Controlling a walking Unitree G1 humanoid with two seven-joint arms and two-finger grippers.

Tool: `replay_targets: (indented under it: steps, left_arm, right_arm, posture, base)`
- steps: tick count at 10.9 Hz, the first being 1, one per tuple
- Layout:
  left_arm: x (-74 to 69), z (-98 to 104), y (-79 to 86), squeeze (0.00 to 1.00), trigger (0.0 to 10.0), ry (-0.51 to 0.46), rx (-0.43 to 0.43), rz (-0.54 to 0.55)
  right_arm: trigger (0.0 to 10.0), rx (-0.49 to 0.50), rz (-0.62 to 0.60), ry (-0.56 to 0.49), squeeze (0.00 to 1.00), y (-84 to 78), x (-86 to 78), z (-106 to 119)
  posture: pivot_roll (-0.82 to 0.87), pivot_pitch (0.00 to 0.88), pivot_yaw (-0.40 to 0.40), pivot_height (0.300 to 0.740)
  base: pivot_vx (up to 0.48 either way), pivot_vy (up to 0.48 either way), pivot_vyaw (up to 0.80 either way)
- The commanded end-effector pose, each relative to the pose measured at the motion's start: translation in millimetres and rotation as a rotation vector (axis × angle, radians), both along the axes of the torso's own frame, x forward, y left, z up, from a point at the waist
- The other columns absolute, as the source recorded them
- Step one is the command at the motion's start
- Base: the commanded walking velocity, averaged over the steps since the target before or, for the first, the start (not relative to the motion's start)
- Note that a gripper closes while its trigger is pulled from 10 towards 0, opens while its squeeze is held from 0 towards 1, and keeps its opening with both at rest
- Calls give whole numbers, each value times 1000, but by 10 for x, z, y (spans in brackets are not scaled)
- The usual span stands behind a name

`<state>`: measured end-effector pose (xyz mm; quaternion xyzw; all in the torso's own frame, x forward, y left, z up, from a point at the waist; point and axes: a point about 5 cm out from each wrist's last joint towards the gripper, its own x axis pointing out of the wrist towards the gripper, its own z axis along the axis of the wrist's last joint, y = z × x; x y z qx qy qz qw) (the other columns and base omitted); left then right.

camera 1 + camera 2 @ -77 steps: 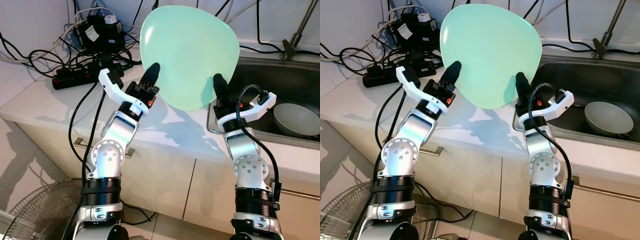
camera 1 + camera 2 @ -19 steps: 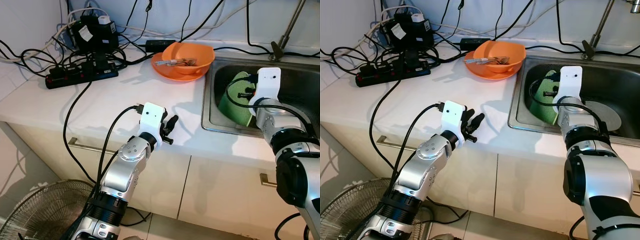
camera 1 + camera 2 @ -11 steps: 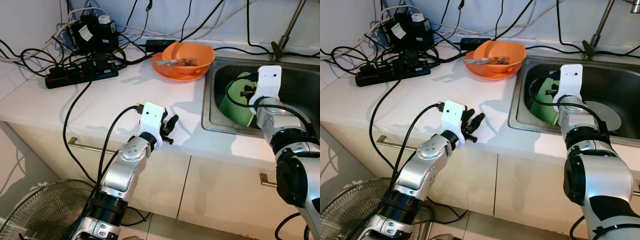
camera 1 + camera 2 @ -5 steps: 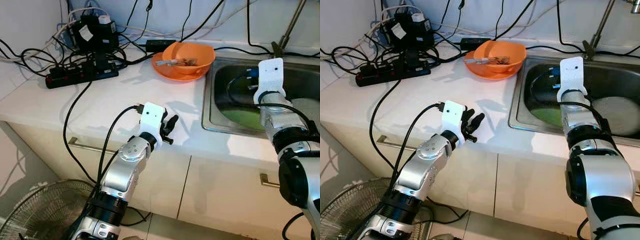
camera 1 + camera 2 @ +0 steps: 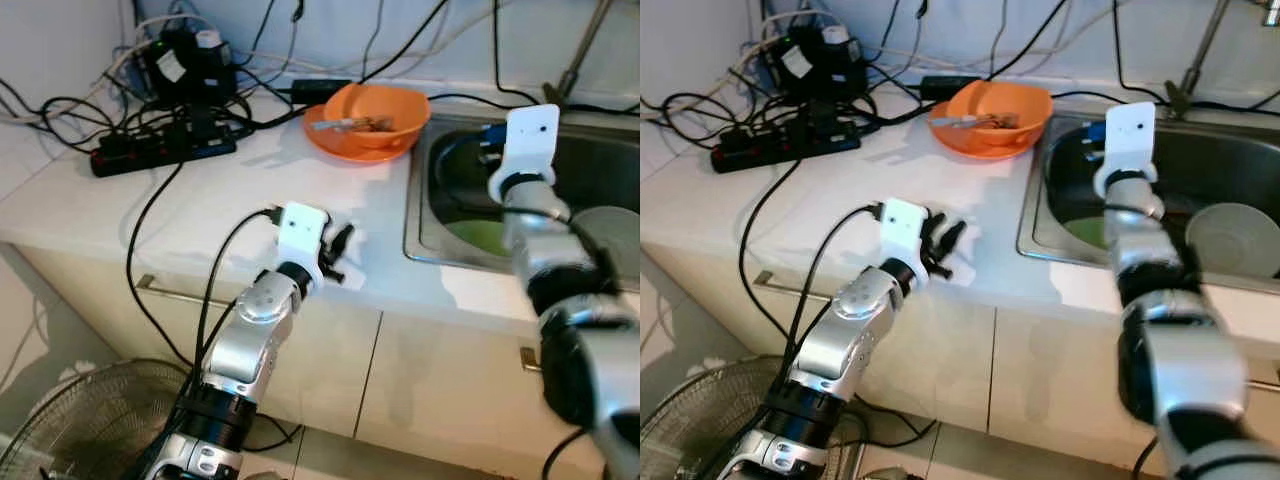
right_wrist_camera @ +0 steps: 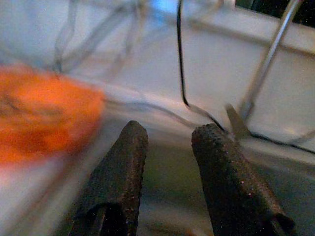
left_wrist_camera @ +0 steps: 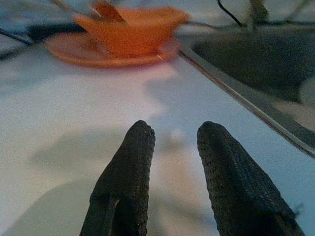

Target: Kitchen organization

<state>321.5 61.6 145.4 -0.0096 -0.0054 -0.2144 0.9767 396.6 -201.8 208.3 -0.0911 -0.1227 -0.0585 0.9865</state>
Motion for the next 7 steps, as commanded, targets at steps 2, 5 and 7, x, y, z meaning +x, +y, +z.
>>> replay_targets:
  steps: [2,5,7]
  left_arm:
    - [51,74,104,0,10000,-74,-14,75]
    - [89,224,254,0,10000,-203,-71,188]
    - [87,170,340,0,10000,-240,-86,240]
  right_arm:
    - [10000,62,59,-126,0,134,-110,27]
    - [10000,112,80,-191,0,364,-465,-326]
    - [10000,145,48,-198,0,426,-620,-435]
  posture:
    - [79,0,55,740]
    - [57,0,81,740]
    - [44,0,99,740]
  base:
    - [0,0,0]
    - [0,0,0]
    - [0,0,0]
